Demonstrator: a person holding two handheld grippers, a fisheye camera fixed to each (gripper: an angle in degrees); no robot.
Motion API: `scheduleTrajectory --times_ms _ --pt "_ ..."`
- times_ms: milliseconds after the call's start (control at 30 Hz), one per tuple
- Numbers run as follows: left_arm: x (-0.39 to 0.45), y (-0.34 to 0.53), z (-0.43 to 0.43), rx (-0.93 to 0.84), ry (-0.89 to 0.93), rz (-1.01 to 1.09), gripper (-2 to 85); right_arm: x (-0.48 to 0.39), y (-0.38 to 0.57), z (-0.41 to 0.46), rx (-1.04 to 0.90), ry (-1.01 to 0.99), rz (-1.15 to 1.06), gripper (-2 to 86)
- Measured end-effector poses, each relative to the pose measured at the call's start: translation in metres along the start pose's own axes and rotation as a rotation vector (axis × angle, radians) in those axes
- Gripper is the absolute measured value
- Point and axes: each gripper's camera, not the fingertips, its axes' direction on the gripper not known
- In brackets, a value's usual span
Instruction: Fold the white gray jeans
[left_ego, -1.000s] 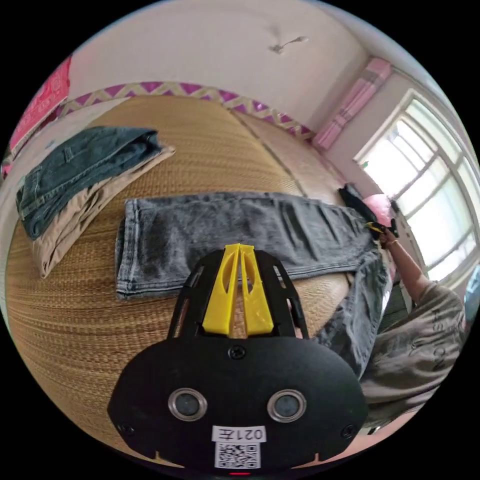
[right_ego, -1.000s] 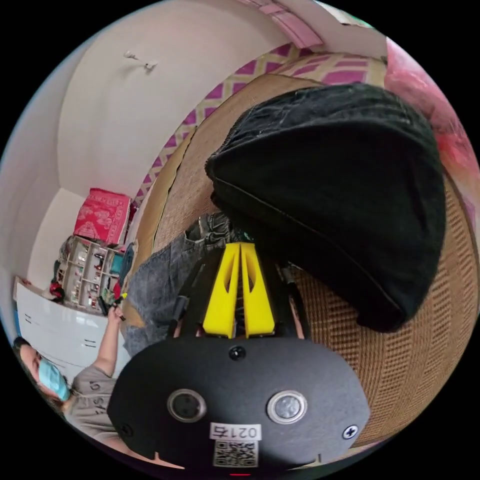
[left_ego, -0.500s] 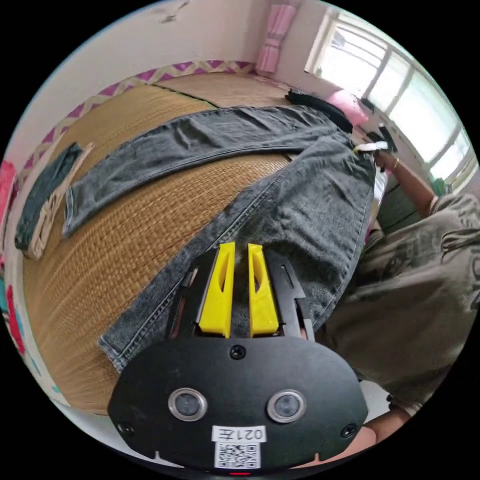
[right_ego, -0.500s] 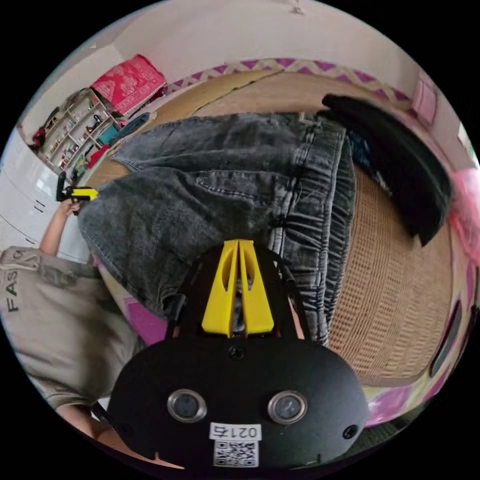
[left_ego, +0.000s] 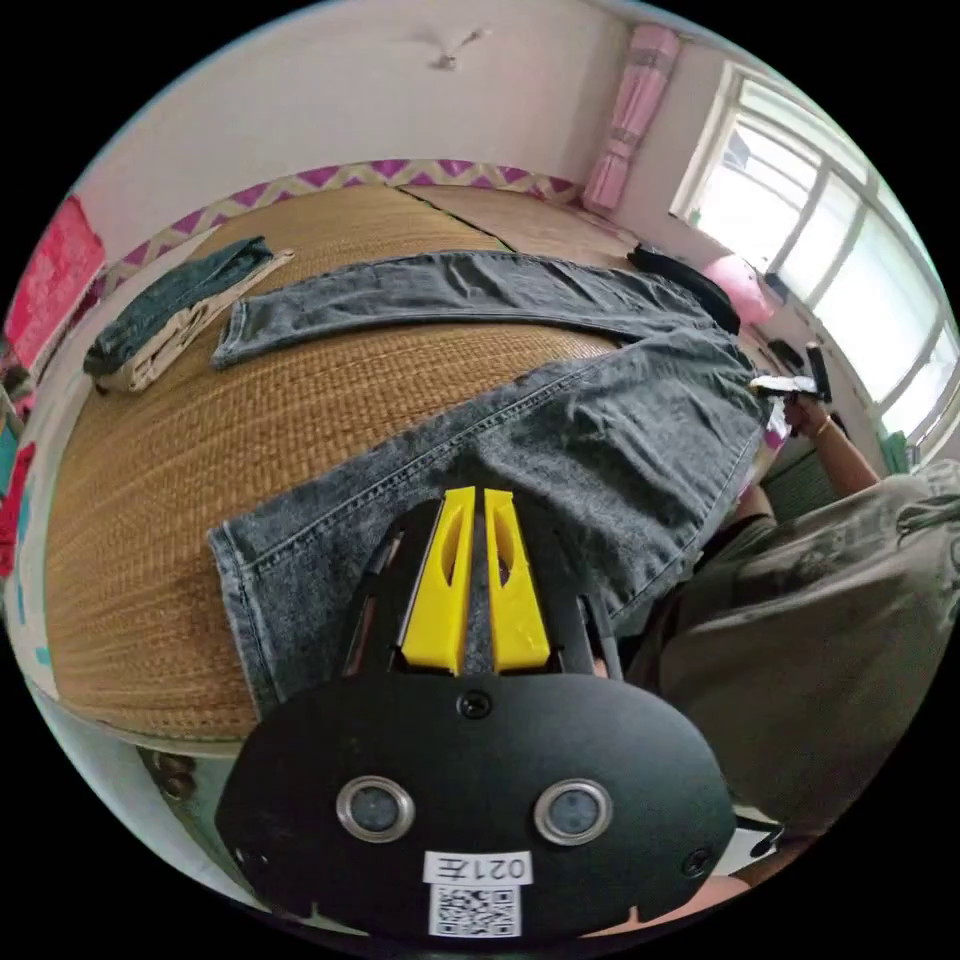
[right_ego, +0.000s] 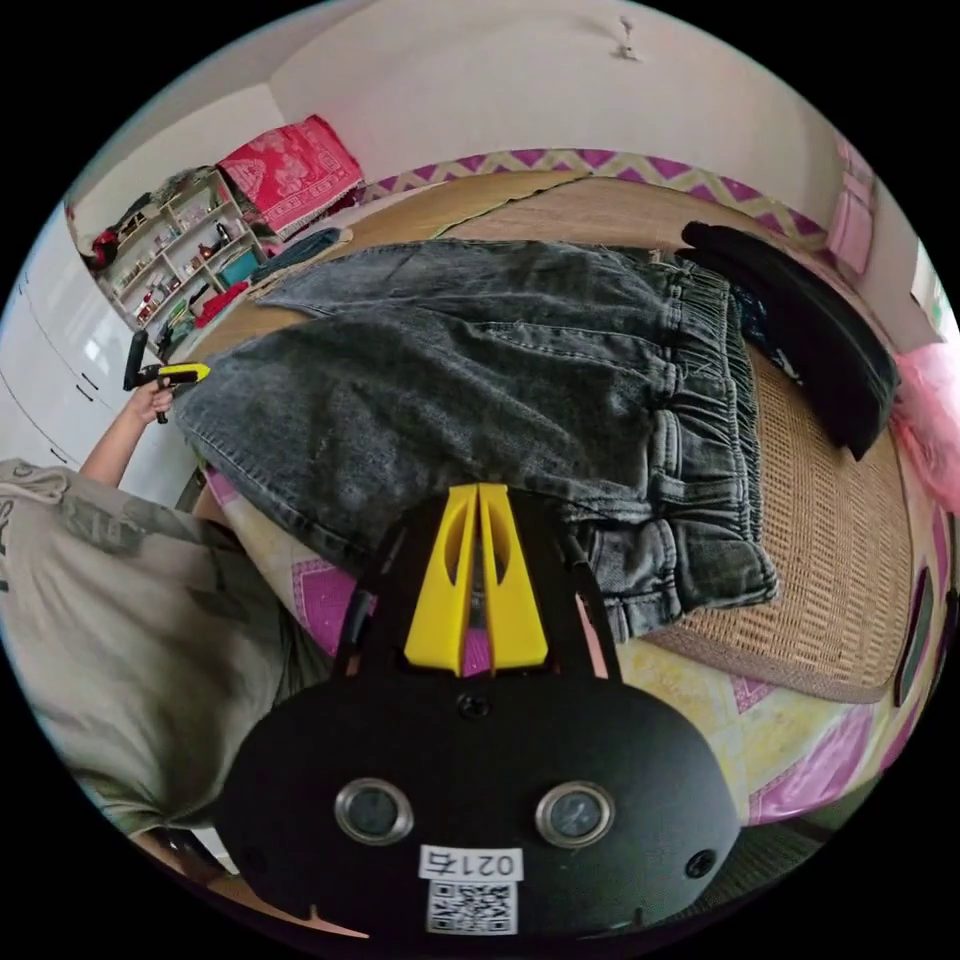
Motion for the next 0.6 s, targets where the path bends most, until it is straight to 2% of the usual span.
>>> scheduleTrajectory --times_ms 133,333,467,600 --pt "-0.053 0.067 -0.07 0.238 0.173 -0.188 3.4 -0.024 0.016 -0.042 0.101 -0.076 -0.004 -0.6" --pt "-0.08 0.2 -0.144 0.471 0.251 -0.512 4.7 -0.045 0.057 -0.094 0.188 -0.16 0.097 0.5" --pt "-0.072 0.301 -0.162 0.562 0.277 -0.832 6.2 -0.013 0.119 -0.134 0.315 -0.149 0.448 4.5" --pt "-0.075 0.362 -0.15 0.62 0.383 -0.999 6.7 0.022 0.204 -0.15 0.438 -0.192 0.786 5.4"
